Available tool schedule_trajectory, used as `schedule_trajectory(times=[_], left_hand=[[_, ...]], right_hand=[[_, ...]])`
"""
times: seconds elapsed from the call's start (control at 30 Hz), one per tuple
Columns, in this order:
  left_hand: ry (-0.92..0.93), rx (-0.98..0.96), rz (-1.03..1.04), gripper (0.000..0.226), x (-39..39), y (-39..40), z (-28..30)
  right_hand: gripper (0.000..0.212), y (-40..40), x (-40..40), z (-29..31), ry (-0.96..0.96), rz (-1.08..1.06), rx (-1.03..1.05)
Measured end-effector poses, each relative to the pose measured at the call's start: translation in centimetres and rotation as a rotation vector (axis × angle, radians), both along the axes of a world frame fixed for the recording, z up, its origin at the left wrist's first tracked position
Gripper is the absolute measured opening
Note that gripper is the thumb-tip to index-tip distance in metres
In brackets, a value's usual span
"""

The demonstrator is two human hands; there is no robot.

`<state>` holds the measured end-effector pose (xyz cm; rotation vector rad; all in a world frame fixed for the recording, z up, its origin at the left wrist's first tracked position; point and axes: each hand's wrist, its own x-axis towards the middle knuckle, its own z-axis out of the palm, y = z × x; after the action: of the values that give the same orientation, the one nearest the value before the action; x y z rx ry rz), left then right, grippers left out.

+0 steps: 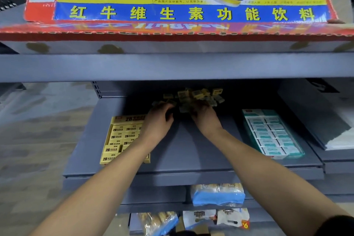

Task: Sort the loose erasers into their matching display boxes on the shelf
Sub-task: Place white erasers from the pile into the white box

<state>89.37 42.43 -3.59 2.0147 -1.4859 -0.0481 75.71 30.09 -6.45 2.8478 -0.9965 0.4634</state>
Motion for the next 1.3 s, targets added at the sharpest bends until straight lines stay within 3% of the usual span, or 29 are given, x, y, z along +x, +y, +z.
schedule_trajectory(times=[0.13, 0.27, 0.47, 0.7, 0.83, 0.97, 1.1, 1.3], left_hand=[[0.011, -0.008, -0.004, 0.034, 0.0, -0.2, 0.2], [0.016, 0.009, -0.015, 0.043, -0.4, -0.2, 0.3], [0.056, -0.041, -0.057, 0.032, -1.4, 0.9, -0.3], [0.098, -0.101, -0.103, 0.033, -1.9, 2.1, -0.3], [0.120, -0.057, -0.026, 0.043, -1.8, 2.3, -0.3], [0.134, -0.032, -0.098, 0.049, -2.5, 2.9, 0.1], [0.109, -0.083, -0.125, 0.037, -3.1, 2.8, 0.5], [0.101, -0.120, -0.136, 0.034, -4.0, 2.2, 0.5]], right_hand=[[0.031, 0.7, -1.1, 0.8, -0.361, 0.107, 0.111], [0.035, 2.3, -2.0, 1.9, -0.435, 0.185, 0.121], [0.040, 3.8, -3.2, 2.0, -0.482, 0.223, 0.175], [0.032, 5.2, -3.2, 2.4, -0.633, 0.094, 0.832], [0.040, 5.5, -3.2, 3.2, -0.778, 0.053, 1.058], [0.025, 6.1, -3.4, 3.8, -1.003, 0.022, 1.275], [0.020, 6.0, -4.1, 3.5, -0.917, 0.008, 1.123], [0.026, 5.4, -6.2, 2.7, -0.545, 0.203, 0.246]])
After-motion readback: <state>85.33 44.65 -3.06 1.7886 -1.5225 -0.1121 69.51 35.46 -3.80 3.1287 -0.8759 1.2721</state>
